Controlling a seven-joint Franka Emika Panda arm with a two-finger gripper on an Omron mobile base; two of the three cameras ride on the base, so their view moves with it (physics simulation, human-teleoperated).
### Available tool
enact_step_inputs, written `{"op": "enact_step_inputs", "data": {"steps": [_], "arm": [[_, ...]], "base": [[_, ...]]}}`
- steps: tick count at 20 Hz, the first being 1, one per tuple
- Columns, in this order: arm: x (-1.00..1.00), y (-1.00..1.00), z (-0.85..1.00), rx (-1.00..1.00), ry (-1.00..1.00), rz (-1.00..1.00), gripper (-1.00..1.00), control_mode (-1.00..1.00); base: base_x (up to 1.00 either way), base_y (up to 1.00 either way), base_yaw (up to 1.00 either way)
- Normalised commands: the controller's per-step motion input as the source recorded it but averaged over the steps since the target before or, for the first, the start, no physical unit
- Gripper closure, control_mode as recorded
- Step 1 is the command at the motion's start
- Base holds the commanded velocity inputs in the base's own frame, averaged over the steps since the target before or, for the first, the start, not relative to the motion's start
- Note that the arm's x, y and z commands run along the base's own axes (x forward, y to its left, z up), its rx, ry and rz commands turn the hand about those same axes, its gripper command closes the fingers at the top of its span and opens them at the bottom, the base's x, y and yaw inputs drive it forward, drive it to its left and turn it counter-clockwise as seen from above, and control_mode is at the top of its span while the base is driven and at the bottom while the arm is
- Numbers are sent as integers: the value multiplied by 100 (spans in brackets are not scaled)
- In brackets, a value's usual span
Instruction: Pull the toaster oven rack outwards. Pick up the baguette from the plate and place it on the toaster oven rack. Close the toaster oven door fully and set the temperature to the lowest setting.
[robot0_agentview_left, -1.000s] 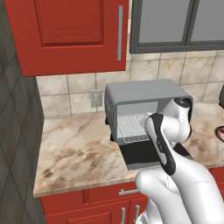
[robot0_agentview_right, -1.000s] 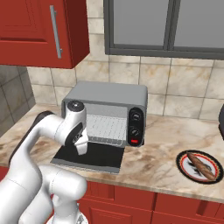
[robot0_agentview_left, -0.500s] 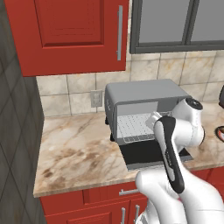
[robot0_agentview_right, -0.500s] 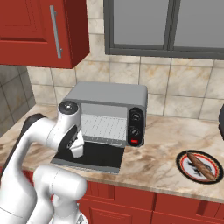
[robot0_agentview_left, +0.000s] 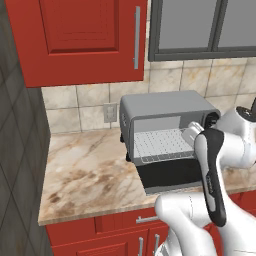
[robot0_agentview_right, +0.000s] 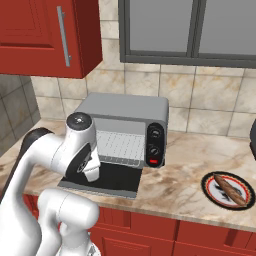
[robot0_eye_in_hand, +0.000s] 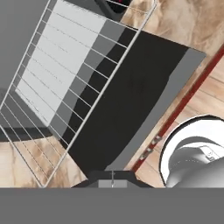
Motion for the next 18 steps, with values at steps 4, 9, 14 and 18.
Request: {"op": "enact_step_inputs", "data": {"steps": [4,9,14,18], "arm": [[-13,-51,1,0,0,-1,-100,-100],[-1,-95,0,0,1,-4,-100,-100],[0,-100,0,0,1,-4,-100,-100],[10,-100,0,-2,5,-1,-100,-100]], "base": [[0,0,0],[0,0,0],[0,0,0],[0,0,0]]}}
